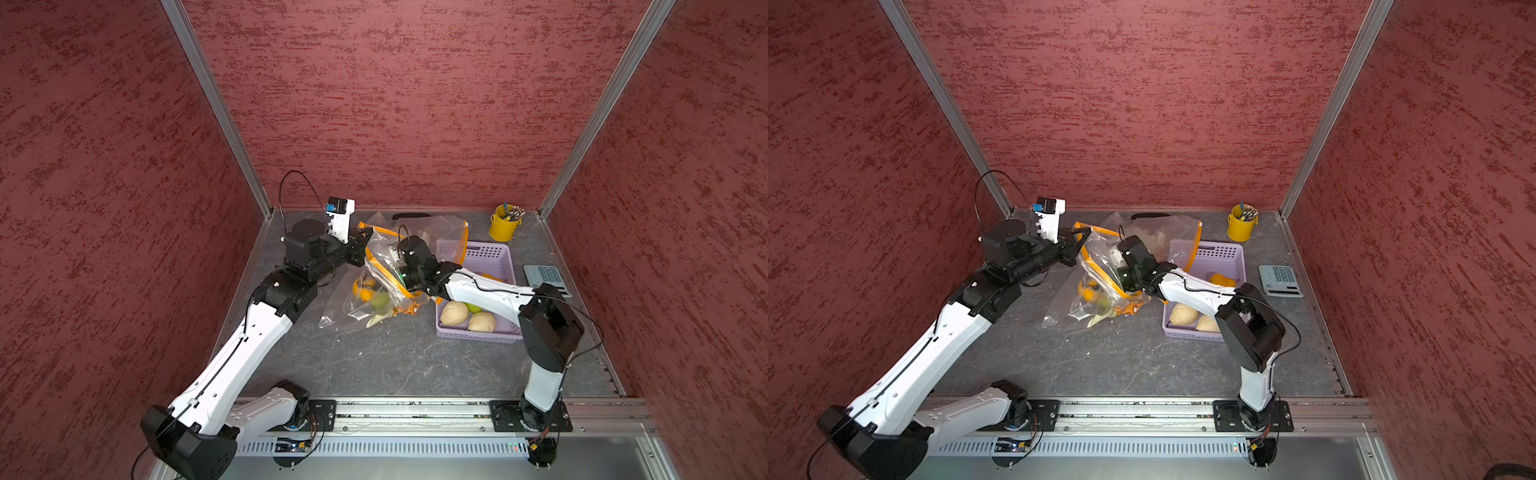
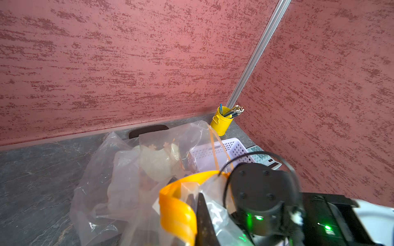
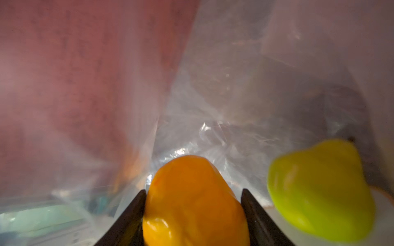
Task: Open the zip-top bag and take out the pear
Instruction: Pick up the pear from the zipper food storage bag.
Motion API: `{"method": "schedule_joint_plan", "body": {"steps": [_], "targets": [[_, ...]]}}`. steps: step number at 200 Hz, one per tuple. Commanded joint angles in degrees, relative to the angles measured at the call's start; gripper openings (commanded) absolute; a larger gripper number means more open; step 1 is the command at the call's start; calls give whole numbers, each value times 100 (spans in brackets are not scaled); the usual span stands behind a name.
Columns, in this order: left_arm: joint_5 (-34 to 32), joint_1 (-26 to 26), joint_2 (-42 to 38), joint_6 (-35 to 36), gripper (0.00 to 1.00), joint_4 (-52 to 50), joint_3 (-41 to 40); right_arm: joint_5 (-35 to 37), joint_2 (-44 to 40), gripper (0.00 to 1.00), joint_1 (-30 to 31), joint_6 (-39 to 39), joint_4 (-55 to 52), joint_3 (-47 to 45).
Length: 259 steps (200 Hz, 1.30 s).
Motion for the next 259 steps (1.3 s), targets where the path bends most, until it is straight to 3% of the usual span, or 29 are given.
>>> {"method": "schedule_joint_plan", "body": {"steps": [1, 27, 69, 127, 154, 194, 235, 259], "targets": [[-92, 10, -365, -42, 0, -366, 179, 954, 248, 36, 28, -436, -744, 214], [-215, 10, -643, -85, 0, -661, 27, 959, 138, 35, 98, -426, -284, 87], [-1030, 52, -777, -46, 0, -1061, -353, 1436, -456, 34, 535, -701, 129, -416], [-1059, 113, -848, -142, 0, -1091, -578, 2283, -1647, 34, 727, -1157, 945, -1409], [-844, 102, -891, -201, 0, -1063, -620, 2227, -1941, 36, 728, -1476, 1397, -1608], [-686, -272, -802, -318, 0, -1001, -278, 1689, -1031, 34, 821, -1965, -23, 111], [-697, -435, -969, -288, 0, -872, 346, 1974, -379, 34, 825, -1709, 1357, -523], [-858, -478, -974, -95, 0, -950, 486, 1960, 51, 34, 813, -1562, 1574, -542]]}}
